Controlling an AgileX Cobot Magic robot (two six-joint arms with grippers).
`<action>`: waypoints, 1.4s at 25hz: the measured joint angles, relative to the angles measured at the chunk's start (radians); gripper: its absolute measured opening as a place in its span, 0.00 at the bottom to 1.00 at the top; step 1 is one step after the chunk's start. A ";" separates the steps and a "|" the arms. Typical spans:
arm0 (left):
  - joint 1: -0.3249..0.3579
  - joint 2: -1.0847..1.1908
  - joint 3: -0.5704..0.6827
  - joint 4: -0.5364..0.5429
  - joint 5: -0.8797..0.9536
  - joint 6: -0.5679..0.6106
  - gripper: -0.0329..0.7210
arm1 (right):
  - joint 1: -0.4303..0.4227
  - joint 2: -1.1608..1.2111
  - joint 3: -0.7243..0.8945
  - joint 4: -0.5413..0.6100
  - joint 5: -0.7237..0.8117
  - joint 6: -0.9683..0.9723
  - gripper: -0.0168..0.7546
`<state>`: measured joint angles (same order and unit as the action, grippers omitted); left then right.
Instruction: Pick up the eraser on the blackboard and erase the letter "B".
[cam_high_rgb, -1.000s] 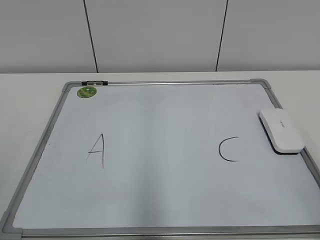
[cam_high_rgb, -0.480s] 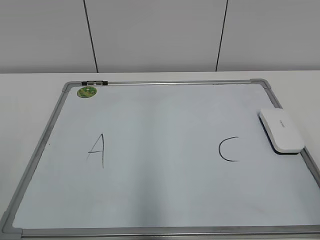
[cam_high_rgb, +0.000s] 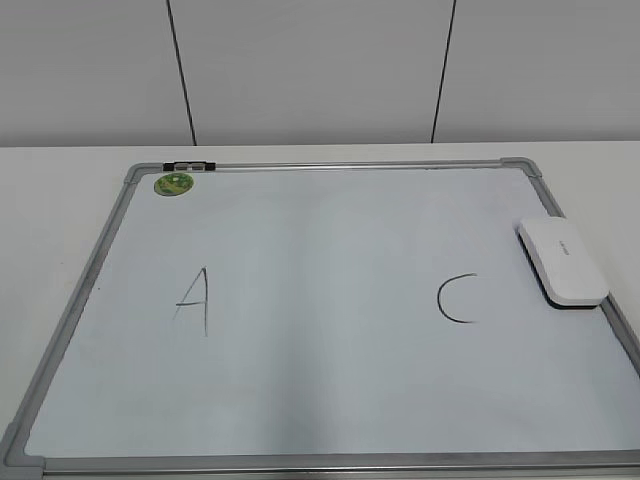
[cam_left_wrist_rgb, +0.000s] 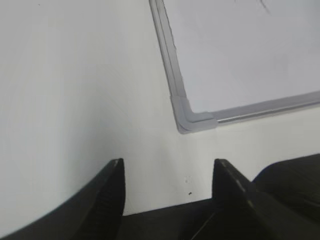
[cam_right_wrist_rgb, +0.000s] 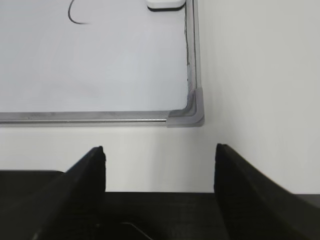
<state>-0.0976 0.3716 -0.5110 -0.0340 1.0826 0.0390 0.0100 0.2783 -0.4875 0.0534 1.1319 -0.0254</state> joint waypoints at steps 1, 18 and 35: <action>0.016 -0.037 0.000 0.000 0.002 0.000 0.59 | -0.002 -0.031 0.000 0.000 0.000 0.000 0.67; 0.089 -0.362 0.000 -0.002 0.020 -0.002 0.59 | -0.022 -0.295 0.000 -0.002 0.006 0.002 0.67; 0.089 -0.362 0.000 -0.002 0.020 -0.002 0.59 | -0.022 -0.295 0.000 -0.002 0.006 0.002 0.67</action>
<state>-0.0085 0.0095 -0.5110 -0.0359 1.1030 0.0373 -0.0117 -0.0165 -0.4875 0.0509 1.1378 -0.0232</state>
